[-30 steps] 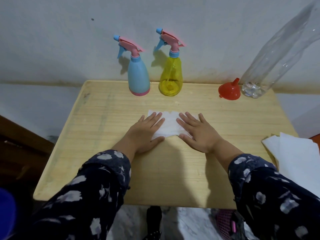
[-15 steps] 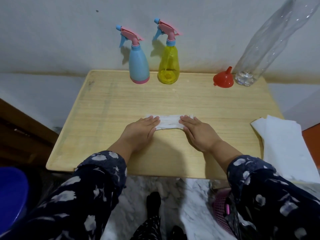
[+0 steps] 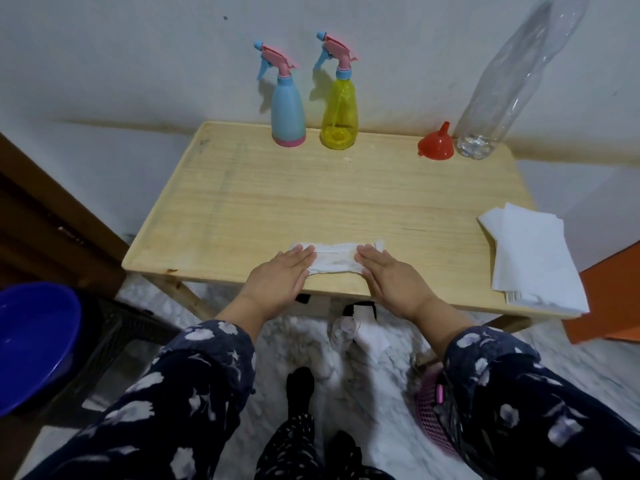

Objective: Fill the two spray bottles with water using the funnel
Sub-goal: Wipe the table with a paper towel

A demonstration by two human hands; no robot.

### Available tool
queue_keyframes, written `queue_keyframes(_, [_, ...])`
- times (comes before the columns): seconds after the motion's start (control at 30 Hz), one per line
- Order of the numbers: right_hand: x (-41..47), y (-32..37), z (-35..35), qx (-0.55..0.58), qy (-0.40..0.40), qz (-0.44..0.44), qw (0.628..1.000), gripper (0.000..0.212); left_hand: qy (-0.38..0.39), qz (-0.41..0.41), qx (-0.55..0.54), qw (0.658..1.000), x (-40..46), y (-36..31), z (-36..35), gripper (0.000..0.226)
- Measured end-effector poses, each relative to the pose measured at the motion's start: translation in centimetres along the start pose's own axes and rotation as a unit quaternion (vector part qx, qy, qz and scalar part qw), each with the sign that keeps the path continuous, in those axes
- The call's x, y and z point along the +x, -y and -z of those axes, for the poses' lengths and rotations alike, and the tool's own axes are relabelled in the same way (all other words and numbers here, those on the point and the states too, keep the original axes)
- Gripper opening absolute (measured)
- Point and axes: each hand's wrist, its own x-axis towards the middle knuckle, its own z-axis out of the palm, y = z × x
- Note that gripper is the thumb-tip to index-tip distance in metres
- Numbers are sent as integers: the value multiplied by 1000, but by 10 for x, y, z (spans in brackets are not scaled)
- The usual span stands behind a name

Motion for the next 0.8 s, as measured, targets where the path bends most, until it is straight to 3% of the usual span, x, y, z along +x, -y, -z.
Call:
queue_keyframes(0.13, [-19,7,-2,1,15,-2,1000,63,-8,-11,-13,1000,-19,-15,1,47])
queue_keyframes(0.3, [-41,14,-9,-6,8,3,1000,87,-5,-15,-5,1000,-38,-25,1,48])
queue_keyframes(0.43, [-54,22,-10,-19,7,4,1000,83,-21,-29,-16,999,-45,-34,7,48])
queue_keyframes(0.63, [-54,36,14,-75,-63,6,995,67,-82,-83,-13,993,-31,-31,26,41])
queue_keyframes(0.8, [-40,25,45,-114,-82,0,990,73,-131,-131,35,982,4,-35,52,42])
